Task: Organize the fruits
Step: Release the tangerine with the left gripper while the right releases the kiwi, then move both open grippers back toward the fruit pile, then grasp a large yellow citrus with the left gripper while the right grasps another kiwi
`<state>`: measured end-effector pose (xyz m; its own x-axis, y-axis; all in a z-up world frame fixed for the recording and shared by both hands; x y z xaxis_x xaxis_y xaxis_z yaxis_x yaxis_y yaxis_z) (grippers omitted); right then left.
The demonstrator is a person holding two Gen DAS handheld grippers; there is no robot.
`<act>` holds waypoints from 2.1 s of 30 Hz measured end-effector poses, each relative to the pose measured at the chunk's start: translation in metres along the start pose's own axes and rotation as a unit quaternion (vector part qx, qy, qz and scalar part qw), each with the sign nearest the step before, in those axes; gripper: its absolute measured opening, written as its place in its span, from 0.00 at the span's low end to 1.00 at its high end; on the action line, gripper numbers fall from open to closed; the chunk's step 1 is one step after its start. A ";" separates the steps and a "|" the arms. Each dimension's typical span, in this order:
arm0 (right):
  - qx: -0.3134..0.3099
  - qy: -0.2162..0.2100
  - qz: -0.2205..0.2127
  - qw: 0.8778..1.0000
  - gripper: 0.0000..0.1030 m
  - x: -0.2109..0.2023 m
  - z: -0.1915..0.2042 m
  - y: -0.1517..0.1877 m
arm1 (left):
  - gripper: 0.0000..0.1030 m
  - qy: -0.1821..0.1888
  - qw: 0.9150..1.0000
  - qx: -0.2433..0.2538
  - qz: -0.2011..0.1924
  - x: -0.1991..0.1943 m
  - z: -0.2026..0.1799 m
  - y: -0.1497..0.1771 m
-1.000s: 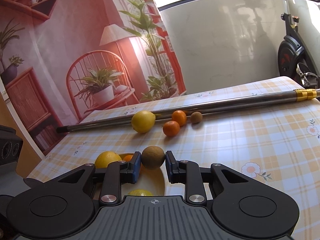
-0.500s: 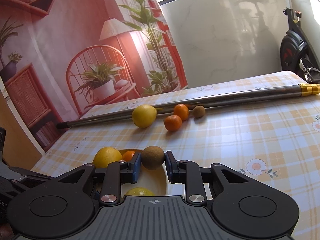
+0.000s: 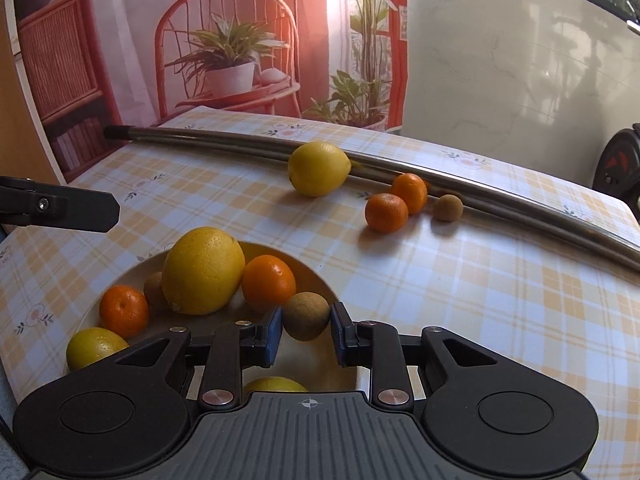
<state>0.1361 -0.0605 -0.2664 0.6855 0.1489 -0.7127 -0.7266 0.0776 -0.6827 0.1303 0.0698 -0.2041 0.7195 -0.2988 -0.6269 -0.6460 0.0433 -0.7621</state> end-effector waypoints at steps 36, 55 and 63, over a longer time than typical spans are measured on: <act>0.043 0.004 -0.159 0.986 0.25 -0.049 -0.067 -0.056 | 0.53 -0.044 0.995 0.025 -0.082 -0.020 0.020 -0.070; 0.123 0.026 -0.159 0.979 0.25 0.029 -0.130 -0.068 | 0.63 -0.010 0.994 0.111 -0.001 0.110 0.005 -0.109; 0.137 0.022 -0.146 0.980 0.26 0.054 -0.135 -0.068 | 0.63 0.018 0.991 0.125 0.047 0.159 0.010 -0.096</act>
<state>0.2286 -0.1911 -0.2800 0.8626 0.0387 -0.5045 -0.4808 0.3729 -0.7936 0.3089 0.0276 -0.2323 0.6472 -0.3152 -0.6941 -0.6234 0.3051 -0.7199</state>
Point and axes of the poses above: each gripper's, at about its wrist camera, not at the fingertips, and x roughly the way its jaws point, z to its left, y to its underside, the point moved 2 cm from there along x, roughly the way its jaws point, and after that the axes turned 12 degrees about x, right-handed, at the moved point
